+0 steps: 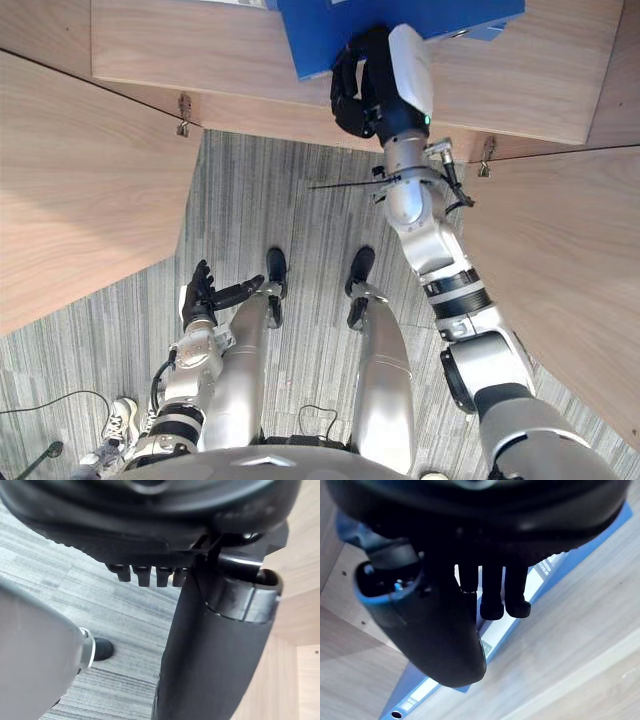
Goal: Walk over to the cabinet, pick up the folder, carry it to the office cabinet, place the folder inside the office cabinet, then close the office cabinet door
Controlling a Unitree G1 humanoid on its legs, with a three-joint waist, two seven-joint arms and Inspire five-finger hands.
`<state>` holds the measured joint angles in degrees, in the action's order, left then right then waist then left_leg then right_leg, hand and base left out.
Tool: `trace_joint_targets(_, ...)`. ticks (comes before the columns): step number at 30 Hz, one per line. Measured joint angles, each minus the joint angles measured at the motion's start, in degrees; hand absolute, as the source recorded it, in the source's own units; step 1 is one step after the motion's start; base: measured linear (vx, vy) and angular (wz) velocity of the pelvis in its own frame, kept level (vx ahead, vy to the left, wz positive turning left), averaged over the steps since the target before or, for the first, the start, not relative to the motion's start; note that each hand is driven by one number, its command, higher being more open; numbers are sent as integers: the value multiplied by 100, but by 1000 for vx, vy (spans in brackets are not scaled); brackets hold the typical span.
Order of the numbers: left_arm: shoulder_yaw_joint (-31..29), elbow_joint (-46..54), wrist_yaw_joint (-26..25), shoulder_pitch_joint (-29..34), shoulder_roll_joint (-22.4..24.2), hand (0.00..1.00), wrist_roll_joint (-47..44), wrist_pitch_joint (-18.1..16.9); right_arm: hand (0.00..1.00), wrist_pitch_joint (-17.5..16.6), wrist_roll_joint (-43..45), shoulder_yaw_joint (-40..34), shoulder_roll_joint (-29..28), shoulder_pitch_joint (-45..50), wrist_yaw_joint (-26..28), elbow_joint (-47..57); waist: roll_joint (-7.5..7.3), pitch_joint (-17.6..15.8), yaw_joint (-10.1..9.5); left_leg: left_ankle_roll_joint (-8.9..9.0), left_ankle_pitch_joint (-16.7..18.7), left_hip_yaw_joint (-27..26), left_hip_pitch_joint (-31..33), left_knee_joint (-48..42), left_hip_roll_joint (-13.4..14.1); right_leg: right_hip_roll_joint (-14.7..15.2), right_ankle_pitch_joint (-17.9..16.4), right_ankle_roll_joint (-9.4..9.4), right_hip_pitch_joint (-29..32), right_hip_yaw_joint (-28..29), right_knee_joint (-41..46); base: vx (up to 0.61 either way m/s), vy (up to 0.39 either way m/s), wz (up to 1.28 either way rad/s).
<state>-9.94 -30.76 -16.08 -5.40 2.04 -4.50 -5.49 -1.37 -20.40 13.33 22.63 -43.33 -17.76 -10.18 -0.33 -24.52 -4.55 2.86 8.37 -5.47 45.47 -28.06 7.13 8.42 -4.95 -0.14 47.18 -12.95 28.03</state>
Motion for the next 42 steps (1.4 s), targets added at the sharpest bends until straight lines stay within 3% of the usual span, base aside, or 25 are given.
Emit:
trace_joint_targets(4, 0, 2, 4, 1, -3, 100, -5, -30, 0, 4, 446, -108, 227, -267, 5, -215, 0, 0, -3, -6, -36, 51, 36, 44, -29, 22, 1, -2, -1, -61, -35, -5, -11, 7)
trace_joint_targets(13, -1, 5, 8, 1, -7, 100, -64, -29, 0, 5, 480, -158, 437, -293, 4, -145, -1, -1, -2, -4, -45, 119, 69, 53, -46, 28, 1, -2, -23, -127, -89, 7, -1, 3)
trace_joint_targets(19, -2, 10, 9, 0, 0, 100, -56, -26, 0, -2, 473, -609, 45, 564, -153, 1036, -8, -4, -2, -3, -43, 95, 48, 62, -46, 32, 1, -2, -37, -115, -89, 0, 0, 0)
trace_joint_targets(23, -38, 9, 9, -53, 57, 100, -50, -22, 0, -187, 476, -782, -280, 1209, -265, 1578, -15, -14, 11, -6, -3, 82, 77, -14, -39, 33, 0, 0, -45, -108, -90, 1, -1, -1)
trace_joint_targets(31, -53, 8, 14, -77, 66, 100, -37, -14, 0, -215, 368, -769, -712, 1865, -210, 1613, -15, -33, 26, -37, 86, 50, 158, -199, -26, 30, -2, 9, -31, -98, -72, 0, 0, 0)
trace_joint_targets(42, -51, 7, 14, -75, 57, 100, 54, -15, 0, -186, 143, -764, -719, 1599, -31, 809, -3, -113, -1, -39, 71, 8, 155, -125, -33, 27, -2, 8, 29, -52, -73, 2, -1, 0)
